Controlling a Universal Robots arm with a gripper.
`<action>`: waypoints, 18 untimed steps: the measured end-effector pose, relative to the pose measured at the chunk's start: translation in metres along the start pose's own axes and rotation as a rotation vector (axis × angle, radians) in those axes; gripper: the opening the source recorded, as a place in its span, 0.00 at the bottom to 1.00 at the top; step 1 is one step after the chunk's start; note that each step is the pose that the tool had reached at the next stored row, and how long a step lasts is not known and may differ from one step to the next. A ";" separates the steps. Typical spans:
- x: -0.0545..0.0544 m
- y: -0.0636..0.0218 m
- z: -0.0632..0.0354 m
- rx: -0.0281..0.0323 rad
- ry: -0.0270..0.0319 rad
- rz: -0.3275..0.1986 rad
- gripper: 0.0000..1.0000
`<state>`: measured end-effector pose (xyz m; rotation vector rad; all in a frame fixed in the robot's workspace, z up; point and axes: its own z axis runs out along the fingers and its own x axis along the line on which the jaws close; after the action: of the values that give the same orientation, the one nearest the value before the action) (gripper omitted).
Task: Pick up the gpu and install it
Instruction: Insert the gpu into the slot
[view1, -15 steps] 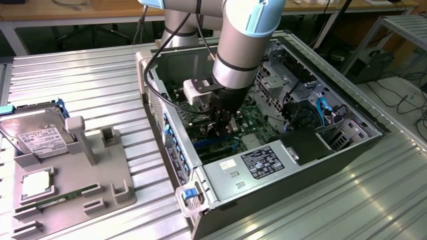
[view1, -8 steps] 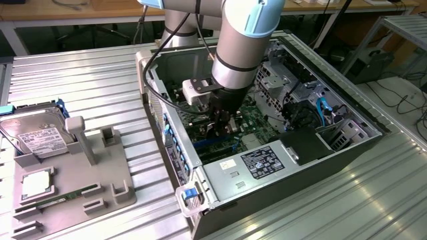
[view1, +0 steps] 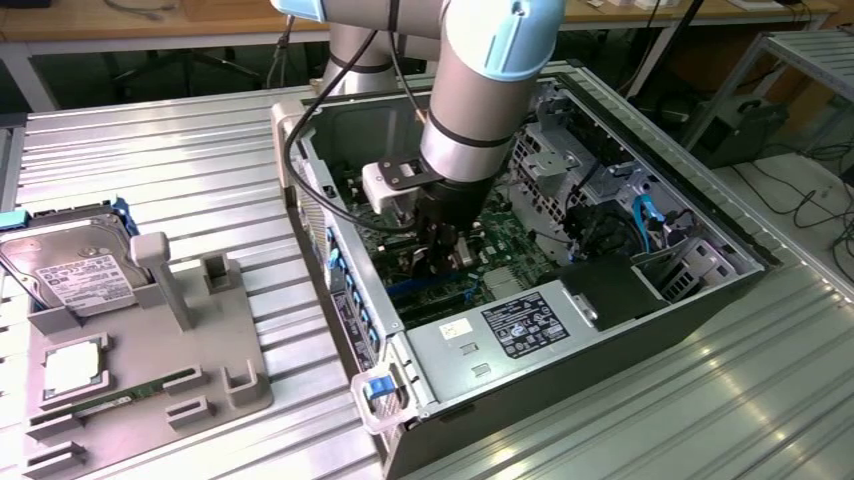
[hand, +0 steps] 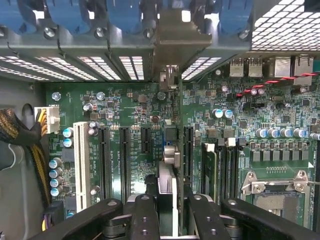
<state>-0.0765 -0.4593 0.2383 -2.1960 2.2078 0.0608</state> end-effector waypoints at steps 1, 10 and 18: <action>0.000 0.0000 0.0003 0.0000 0.0001 0.000 0.28; 0.000 0.0000 -0.0019 0.0001 -0.0002 0.000 0.28; 0.002 0.0000 -0.0015 0.0001 -0.0001 0.000 0.28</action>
<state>-0.0765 -0.4617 0.2397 -2.1958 2.2079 0.0608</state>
